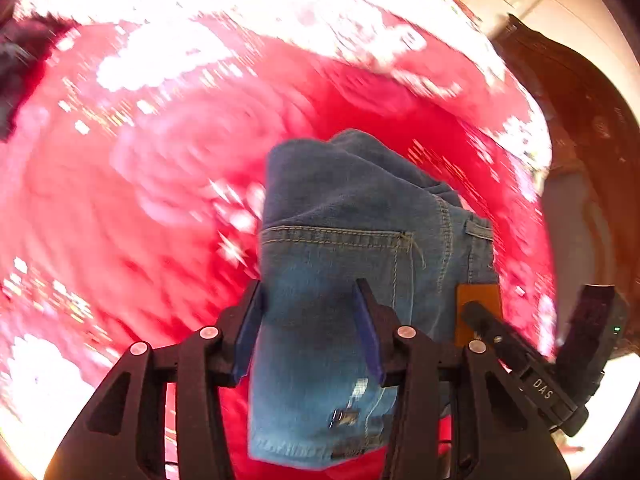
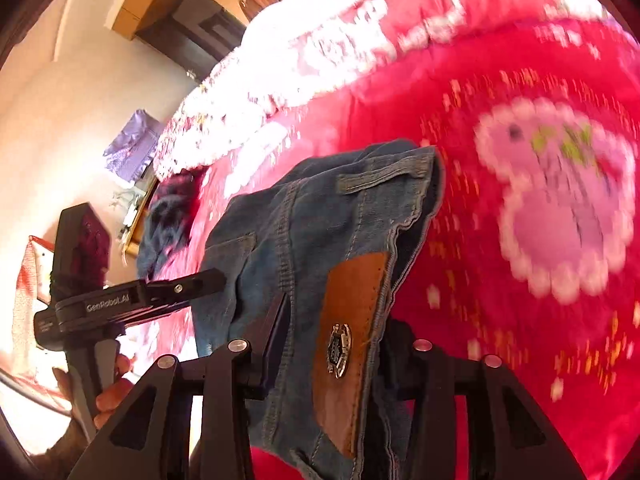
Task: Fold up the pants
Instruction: 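Open both grippers and lift them away from the folded jeans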
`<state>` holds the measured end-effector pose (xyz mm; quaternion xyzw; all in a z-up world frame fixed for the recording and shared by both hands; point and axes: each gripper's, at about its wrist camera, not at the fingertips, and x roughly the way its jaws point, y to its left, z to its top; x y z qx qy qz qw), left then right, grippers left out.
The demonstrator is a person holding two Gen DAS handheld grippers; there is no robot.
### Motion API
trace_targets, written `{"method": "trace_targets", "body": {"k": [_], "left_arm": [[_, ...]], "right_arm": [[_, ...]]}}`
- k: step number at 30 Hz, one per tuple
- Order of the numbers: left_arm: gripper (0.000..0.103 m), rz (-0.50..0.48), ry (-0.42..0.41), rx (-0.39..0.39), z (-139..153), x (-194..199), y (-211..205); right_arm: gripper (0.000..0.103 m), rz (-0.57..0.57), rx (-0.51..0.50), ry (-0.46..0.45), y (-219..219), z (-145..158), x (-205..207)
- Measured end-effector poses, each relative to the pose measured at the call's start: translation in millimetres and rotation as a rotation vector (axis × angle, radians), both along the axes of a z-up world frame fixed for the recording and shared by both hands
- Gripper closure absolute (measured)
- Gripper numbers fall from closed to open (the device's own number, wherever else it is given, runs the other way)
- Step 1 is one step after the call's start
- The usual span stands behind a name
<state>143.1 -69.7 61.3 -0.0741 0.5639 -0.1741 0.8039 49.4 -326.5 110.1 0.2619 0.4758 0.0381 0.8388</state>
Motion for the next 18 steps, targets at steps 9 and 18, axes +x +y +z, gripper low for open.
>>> {"method": "trace_targets", "body": {"k": [9,18], "left_arm": [[0.023,0.064,-0.148,0.073,-44.3,-46.1,50.3],[0.012,0.068,-0.175,0.033,-59.4,-89.7,34.8]], "right_arm": [[0.000,0.003,-0.303,0.178,44.4,-32.2,-15.0],[0.000,-0.040,-0.373,0.038,60.5,-1.0,-59.2]]}}
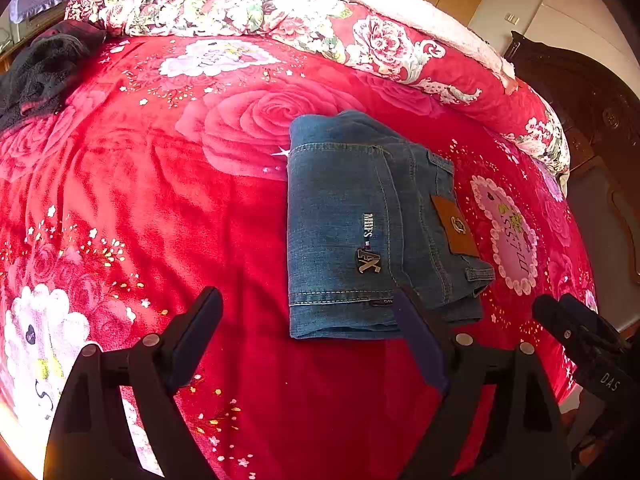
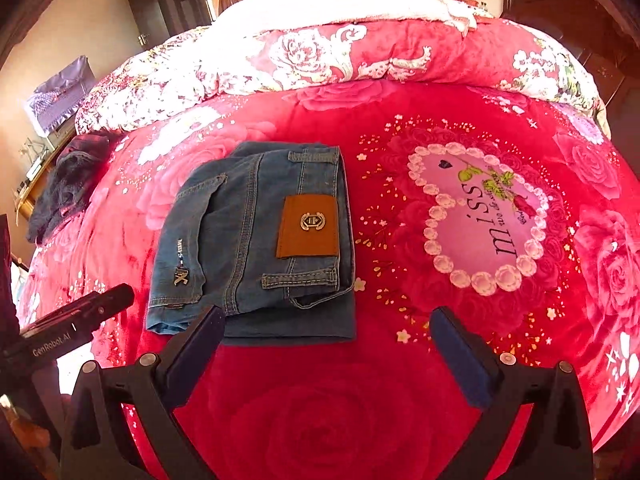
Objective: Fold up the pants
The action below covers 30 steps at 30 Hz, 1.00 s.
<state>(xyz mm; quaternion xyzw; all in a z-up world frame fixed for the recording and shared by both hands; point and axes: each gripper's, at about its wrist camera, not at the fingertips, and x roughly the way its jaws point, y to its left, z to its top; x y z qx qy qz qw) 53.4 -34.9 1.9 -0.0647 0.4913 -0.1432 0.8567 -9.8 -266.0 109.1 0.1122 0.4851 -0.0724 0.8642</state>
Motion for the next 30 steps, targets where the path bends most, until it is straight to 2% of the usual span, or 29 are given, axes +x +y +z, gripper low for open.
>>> {"method": "trace_targets", "body": {"k": [1,2,5,7,9,10,18,24,26,30], "left_arm": [[0.009,0.007,-0.016,0.004,3.6,-2.0,0.2],[0.000,0.010,-0.031,0.004,6.1,-4.7,0.0],[0.000,-0.002,-0.061,-0.008,12.6,-10.9,-0.7],[0.000,-0.055,-0.046,-0.074,10.7,-11.7,-2.3],[0.000,-0.116,0.012,-0.164,5.4,-12.5,-5.1],[0.000,-0.131,0.033,-0.179,2.2,-14.2,-7.4],[0.000,-0.092,-0.042,0.008,-6.7,-29.8,-13.3],[0.000,-0.107,-0.022,0.085,-7.6,-32.1,-15.4],[0.000,-0.120,-0.042,0.081,-0.1,-35.2,-17.1],[0.000,-0.096,-0.132,0.041,24.2,-44.5,-12.8]], "right_arm": [[0.000,-0.001,-0.009,-0.009,1.0,4.0,-2.1],[0.000,-0.001,-0.015,-0.015,1.6,7.0,-3.5],[0.000,-0.003,-0.025,-0.026,3.2,10.6,-10.9],[0.000,-0.006,-0.026,-0.032,3.8,11.0,-16.6],[0.000,-0.013,-0.018,-0.033,2.9,9.1,-23.5],[0.000,-0.020,-0.014,-0.035,2.0,7.5,-27.7],[0.000,-0.065,-0.026,-0.003,-10.2,-8.1,-52.5],[0.000,-0.089,-0.024,0.007,-14.6,-12.7,-64.9],[0.000,-0.093,-0.021,0.011,-15.8,-14.2,-66.7],[0.000,-0.094,-0.024,0.014,-15.9,-14.5,-70.6]]}}
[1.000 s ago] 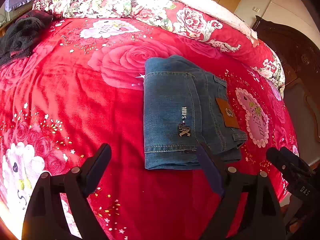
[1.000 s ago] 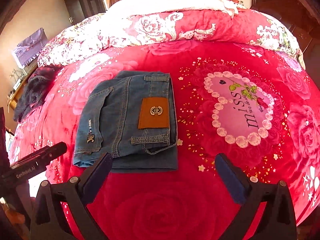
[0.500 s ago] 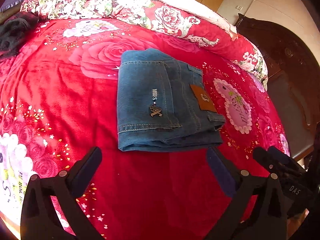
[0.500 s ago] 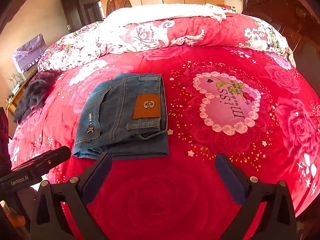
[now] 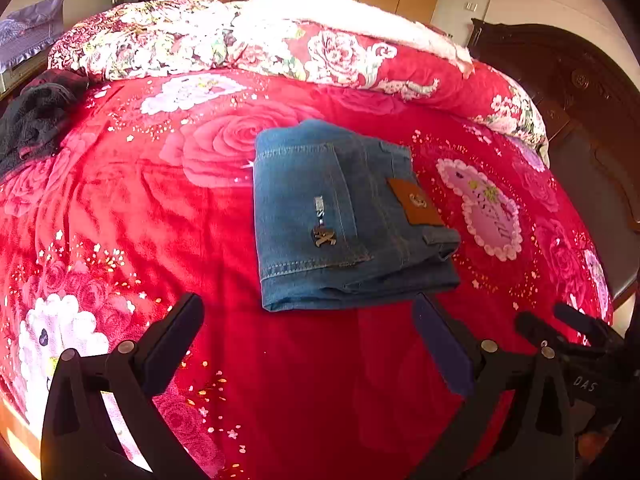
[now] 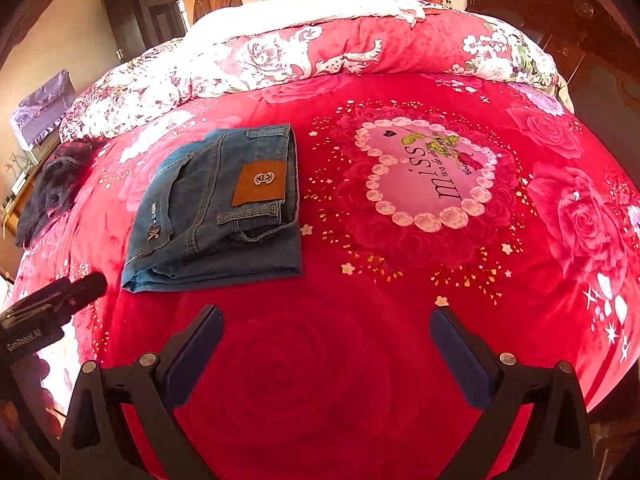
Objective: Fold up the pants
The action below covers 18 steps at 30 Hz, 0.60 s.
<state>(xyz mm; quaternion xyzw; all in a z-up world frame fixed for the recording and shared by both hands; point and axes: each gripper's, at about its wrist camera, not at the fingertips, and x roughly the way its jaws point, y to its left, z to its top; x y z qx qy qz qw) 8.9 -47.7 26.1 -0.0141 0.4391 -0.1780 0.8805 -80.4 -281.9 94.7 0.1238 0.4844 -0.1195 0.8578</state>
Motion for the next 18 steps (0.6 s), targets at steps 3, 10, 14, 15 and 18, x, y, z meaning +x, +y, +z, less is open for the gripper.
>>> {"method": "trace_targets", "body": {"k": [3,10,14,15,18], "left_arm": [[0.000,0.073,-0.035,0.062,11.3,-0.5,1.1],[0.000,0.209,-0.067,0.345,13.5,0.5,-2.2],[0.000,0.222,-0.007,0.308,6.3,3.2,6.0],[0.000,0.219,0.021,0.288,3.6,4.9,7.2],[0.000,0.203,0.049,0.264,-2.2,5.4,7.0]], "right_arm": [[0.000,0.000,-0.016,-0.005,-0.6,2.6,-3.2],[0.000,-0.022,-0.024,-0.011,-8.7,4.7,-10.2],[0.000,-0.020,-0.032,-0.016,-9.6,7.0,-11.3],[0.000,-0.019,-0.038,-0.018,-9.2,7.7,-11.2],[0.000,-0.012,-0.056,-0.020,-7.7,9.6,-10.5]]}}
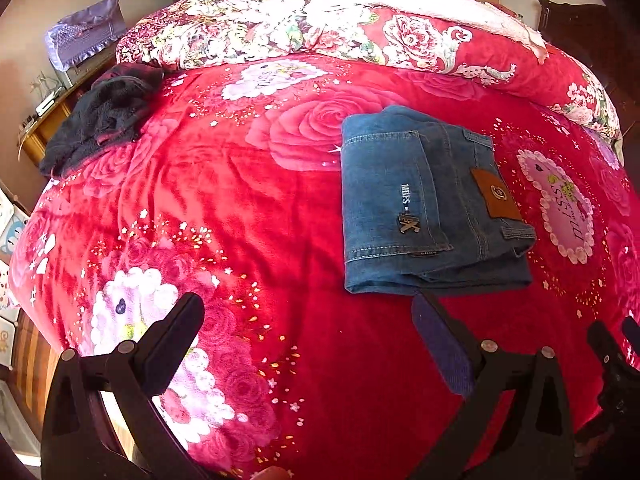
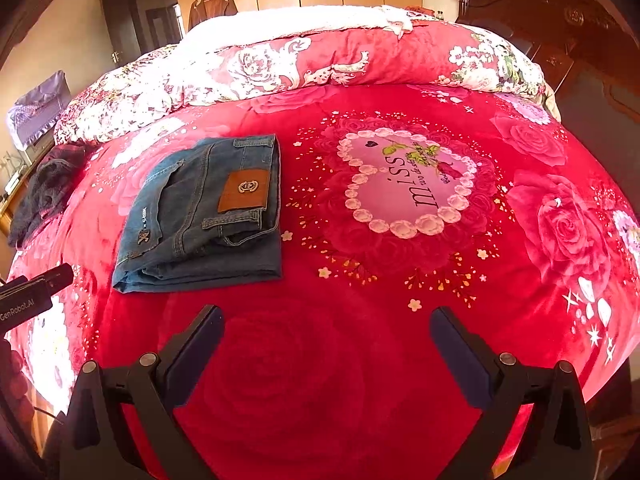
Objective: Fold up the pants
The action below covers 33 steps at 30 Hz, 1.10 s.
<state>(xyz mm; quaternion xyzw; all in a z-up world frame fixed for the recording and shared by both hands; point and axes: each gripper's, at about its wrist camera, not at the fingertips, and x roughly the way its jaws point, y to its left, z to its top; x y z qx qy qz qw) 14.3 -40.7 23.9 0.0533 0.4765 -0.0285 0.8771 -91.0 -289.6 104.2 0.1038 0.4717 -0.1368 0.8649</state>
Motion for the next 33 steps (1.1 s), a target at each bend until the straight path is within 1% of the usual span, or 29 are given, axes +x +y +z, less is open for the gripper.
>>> {"method": "trace_targets", "body": {"k": [2,14,22,27,33], "left_arm": [[0.000,-0.013,-0.001,0.012,-1.8,-1.3,-3.8],[0.000,-0.060,0.014,-0.013,-0.9,-12.1,-17.9],[0.000,-0.097,-0.011,-0.027,8.0,-23.1,-28.3],[0.000,-0.115,-0.040,-0.037,14.6,-29.3,-32.1],[0.000,-0.153,-0.032,-0.075,18.0,-31.0,-36.3]], "right_arm": [[0.000,0.004,-0.011,0.001,0.3,0.8,0.8],[0.000,0.018,-0.072,0.011,-3.9,3.4,4.6],[0.000,0.037,-0.103,0.020,-13.1,12.4,13.9],[0.000,0.033,-0.101,0.014,-15.8,16.0,13.9],[0.000,0.032,-0.091,0.022,-15.3,12.8,13.3]]}}
